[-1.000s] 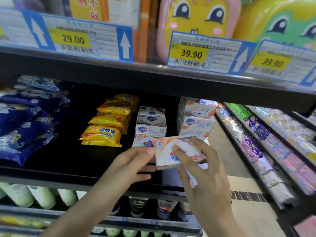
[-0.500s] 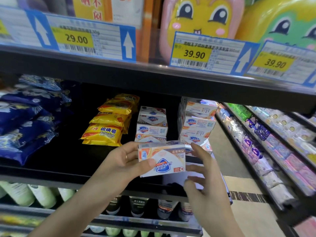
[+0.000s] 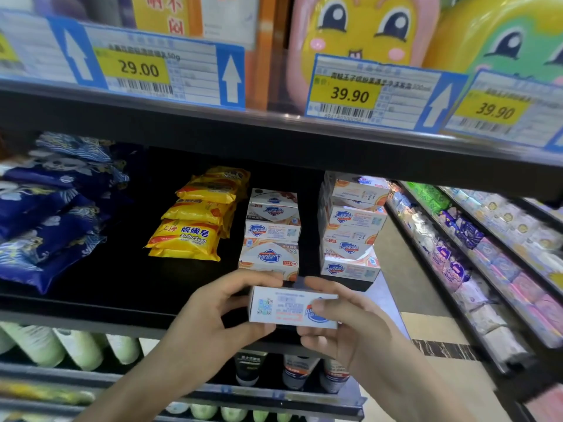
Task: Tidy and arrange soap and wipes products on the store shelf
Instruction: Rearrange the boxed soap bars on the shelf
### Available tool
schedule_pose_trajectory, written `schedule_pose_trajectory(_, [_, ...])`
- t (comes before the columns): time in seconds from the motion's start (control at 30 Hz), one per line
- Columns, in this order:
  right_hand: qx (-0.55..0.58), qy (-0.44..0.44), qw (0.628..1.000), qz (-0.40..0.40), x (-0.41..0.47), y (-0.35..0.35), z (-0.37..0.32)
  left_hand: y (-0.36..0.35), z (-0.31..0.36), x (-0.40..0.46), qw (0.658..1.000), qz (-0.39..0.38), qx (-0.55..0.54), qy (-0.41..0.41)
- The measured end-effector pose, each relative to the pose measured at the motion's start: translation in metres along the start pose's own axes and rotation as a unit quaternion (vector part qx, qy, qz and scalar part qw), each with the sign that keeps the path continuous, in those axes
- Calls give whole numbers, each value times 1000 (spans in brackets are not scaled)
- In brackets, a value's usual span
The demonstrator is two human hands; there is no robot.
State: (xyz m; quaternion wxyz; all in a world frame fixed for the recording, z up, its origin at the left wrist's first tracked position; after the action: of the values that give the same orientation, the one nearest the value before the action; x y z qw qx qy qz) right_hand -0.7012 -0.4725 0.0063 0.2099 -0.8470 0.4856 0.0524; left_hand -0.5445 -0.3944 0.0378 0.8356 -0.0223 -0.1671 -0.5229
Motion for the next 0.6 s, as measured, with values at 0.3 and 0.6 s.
schedule_pose_trajectory(0.3, [-72,140,987,24,-5,2,-27,23,-31,8,982,79,-77,154])
schedule_pose_trajectory(0.6, [-189,303,934,-16,-27,-20,-43,-9,-35,-3,940,-61,-172,289])
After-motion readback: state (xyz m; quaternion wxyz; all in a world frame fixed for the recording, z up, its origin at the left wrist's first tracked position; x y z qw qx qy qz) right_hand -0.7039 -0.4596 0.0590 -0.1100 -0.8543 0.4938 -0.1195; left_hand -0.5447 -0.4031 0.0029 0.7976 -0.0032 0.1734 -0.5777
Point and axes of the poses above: each hand's wrist, its own x-axis towards the middle knuckle, its own y-axis out of the back of the hand, z = x × y, the point moved 10 cm from there along x, towards the middle knuckle, and after that the axes turned 13 degrees about z, right-handed, at the moved point
